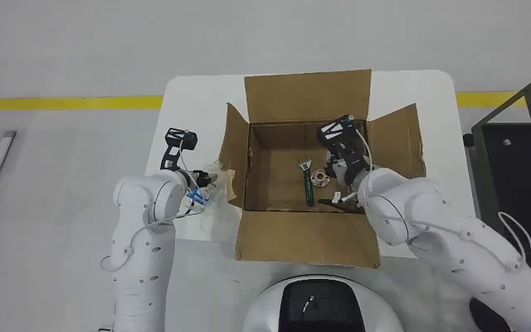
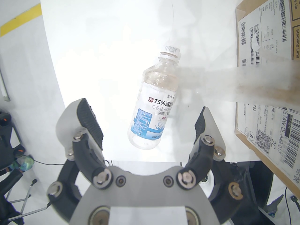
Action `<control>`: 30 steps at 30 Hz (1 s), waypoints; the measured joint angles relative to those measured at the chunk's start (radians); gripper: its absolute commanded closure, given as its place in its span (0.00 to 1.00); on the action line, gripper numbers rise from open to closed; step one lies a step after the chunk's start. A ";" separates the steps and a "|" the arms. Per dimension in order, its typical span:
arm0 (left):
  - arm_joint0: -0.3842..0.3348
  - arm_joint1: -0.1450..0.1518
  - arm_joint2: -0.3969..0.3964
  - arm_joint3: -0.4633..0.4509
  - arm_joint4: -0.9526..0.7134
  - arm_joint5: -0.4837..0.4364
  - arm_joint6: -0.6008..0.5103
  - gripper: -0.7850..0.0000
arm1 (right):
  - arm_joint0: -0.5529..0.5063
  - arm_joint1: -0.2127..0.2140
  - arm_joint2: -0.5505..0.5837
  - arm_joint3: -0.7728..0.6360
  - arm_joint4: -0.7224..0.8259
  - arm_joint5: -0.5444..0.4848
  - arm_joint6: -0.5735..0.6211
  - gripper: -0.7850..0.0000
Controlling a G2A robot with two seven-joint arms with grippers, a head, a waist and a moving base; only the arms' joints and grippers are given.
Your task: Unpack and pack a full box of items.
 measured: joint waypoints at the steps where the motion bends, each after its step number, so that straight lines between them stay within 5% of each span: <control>1: 0.000 0.000 0.000 0.000 0.000 0.000 0.000 0.00 | 0.019 -0.011 -0.024 0.025 -0.012 0.035 0.005 1.00; 8: 0.000 0.000 0.000 0.000 0.000 0.000 0.000 0.00 | 0.159 -0.104 -0.182 0.213 -0.001 0.198 0.046 1.00; 15: 0.000 0.000 0.000 0.000 0.000 0.000 0.000 0.00 | 0.162 -0.107 -0.185 0.221 0.002 0.199 0.046 1.00; 17: 0.000 0.000 0.000 0.000 0.000 0.000 0.000 0.00 | 0.162 -0.107 -0.185 0.221 0.002 0.199 0.046 0.93; 18: 0.000 0.000 0.000 0.000 0.000 0.000 0.000 0.00 | 0.162 -0.107 -0.185 0.221 0.002 0.199 0.046 1.00; 26: 0.000 0.000 0.000 0.000 0.000 0.000 0.000 0.00 | 0.103 -0.119 -0.163 0.211 0.037 0.158 -0.033 1.00; 28: 0.000 0.000 0.000 0.000 0.000 0.000 0.000 0.00 | 0.090 -0.130 -0.170 0.223 0.044 0.177 -0.049 0.82; 30: 0.000 0.000 0.000 0.000 0.000 0.000 0.000 0.00 | 0.080 -0.141 -0.175 0.245 0.057 0.194 -0.059 0.83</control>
